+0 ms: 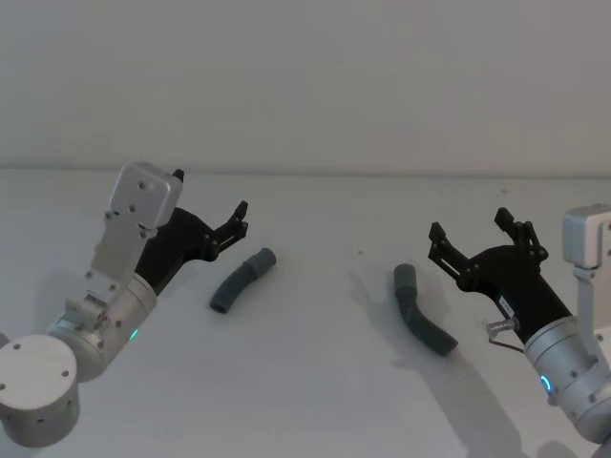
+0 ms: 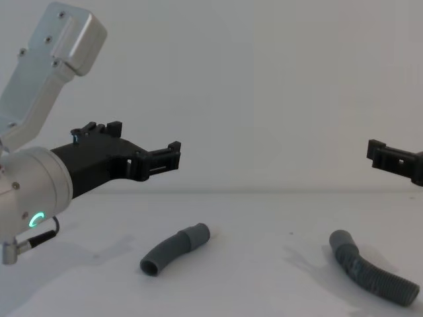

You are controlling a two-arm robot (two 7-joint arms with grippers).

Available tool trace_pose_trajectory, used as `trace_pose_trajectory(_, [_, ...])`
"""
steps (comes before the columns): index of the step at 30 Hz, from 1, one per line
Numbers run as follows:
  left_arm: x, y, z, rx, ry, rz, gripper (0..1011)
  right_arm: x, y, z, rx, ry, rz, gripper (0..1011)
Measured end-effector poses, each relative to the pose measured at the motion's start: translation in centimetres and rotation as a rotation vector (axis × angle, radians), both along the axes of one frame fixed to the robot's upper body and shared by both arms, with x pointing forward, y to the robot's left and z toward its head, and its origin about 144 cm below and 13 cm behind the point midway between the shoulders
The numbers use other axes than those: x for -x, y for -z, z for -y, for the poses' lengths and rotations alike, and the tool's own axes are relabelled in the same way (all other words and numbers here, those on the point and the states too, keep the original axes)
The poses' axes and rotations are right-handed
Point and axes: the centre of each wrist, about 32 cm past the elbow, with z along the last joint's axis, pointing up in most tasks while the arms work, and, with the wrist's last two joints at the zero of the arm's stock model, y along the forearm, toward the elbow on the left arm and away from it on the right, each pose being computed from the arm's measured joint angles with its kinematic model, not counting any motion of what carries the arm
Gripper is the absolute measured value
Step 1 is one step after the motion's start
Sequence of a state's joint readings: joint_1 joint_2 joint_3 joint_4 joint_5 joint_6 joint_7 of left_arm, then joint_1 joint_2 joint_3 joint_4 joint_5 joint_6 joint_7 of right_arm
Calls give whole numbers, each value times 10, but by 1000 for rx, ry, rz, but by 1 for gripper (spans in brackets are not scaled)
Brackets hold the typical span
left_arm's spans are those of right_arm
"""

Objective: Use both hands to pick up one end of the pipe from the table, align the ends, and insert them.

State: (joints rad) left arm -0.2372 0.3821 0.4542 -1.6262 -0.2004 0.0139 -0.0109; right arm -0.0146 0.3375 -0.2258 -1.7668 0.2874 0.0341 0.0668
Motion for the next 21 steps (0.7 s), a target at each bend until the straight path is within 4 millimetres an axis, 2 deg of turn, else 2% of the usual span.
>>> trace_pose_trajectory(9, [-1,-2,2,0,0,-2,1001,-1,0,1,2,-5,-2,1003])
trace_pose_trajectory(21, [-16,-12,11,-2,32,-72,1001,-15,3,4,25,-49,-35,1003])
